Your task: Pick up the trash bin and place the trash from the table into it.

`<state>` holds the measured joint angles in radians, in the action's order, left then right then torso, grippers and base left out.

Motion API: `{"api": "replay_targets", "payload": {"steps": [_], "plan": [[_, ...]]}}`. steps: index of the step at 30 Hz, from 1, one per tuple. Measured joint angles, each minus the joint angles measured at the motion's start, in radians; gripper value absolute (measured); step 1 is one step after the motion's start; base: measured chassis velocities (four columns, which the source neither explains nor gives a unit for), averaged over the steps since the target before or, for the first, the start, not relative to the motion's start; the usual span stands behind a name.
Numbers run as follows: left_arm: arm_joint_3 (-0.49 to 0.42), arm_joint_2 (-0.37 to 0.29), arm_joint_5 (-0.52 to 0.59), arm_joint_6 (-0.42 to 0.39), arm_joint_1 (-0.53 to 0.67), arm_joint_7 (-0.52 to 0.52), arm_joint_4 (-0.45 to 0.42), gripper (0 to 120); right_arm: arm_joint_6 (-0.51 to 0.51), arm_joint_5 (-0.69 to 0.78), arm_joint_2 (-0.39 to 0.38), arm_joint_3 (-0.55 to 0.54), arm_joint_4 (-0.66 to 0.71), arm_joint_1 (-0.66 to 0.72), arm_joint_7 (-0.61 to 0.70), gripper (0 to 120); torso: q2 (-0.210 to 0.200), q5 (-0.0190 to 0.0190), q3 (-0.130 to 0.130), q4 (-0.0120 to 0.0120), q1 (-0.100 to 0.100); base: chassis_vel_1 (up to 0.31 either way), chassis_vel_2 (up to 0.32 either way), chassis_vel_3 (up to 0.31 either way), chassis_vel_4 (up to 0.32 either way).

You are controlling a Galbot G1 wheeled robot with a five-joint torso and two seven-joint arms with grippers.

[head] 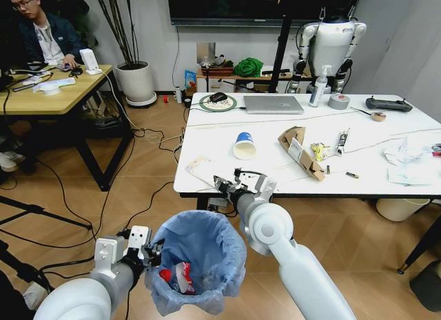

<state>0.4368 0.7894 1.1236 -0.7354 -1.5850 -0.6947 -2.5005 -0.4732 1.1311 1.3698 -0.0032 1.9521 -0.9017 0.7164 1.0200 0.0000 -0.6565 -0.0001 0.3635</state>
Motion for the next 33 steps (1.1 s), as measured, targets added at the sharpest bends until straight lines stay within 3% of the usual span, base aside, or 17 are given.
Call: {"api": "replay_targets", "payload": {"steps": [5, 12, 18, 24, 29, 33], "plan": [[0.000, 0.001, -0.004, 0.000, 0.002, 0.007, 0.000, 2, 0.007, -0.002, -0.001, 0.004, 0.001, 0.000, -0.005, 0, 0.000, 0.0000, 0.000, 0.0000, 0.000, 0.000, 0.000, 0.000, 0.000], [0.003, 0.004, -0.005, 0.000, 0.004, 0.009, 0.003, 2, 0.013, -0.001, -0.005, 0.013, 0.024, 0.003, -0.008, 0, 0.000, 0.0001, 0.000, 0.0000, 0.000, 0.000, 0.000, 0.000, 0.000], [0.011, 0.013, -0.001, 0.000, 0.007, 0.008, 0.006, 2, 0.007, 0.052, -0.051, 0.036, 0.142, 0.012, -0.009, 0, 0.000, 0.0001, 0.000, 0.0000, 0.000, 0.000, 0.000, 0.000, 0.000], [0.010, 0.020, 0.003, 0.000, 0.006, 0.003, 0.003, 2, -0.017, 0.113, -0.184, 0.064, 0.277, -0.010, -0.063, 0, 0.000, 0.0005, 0.000, 0.0001, 0.000, 0.000, 0.000, 0.000, 0.000], [0.013, 0.026, 0.008, 0.000, 0.011, -0.003, 0.007, 2, -0.018, 0.169, -0.380, 0.084, 0.400, -0.050, -0.099, 0, 0.000, 0.0002, 0.000, -0.0002, 0.000, 0.000, 0.000, 0.000, 0.000], [0.009, 0.030, 0.027, 0.000, 0.018, -0.024, 0.010, 2, -0.019, 0.216, -0.449, 0.090, 0.481, -0.071, -0.108, 0, 0.000, 0.0002, 0.000, -0.0001, 0.000, 0.000, 0.000, 0.000, 0.000]]}}
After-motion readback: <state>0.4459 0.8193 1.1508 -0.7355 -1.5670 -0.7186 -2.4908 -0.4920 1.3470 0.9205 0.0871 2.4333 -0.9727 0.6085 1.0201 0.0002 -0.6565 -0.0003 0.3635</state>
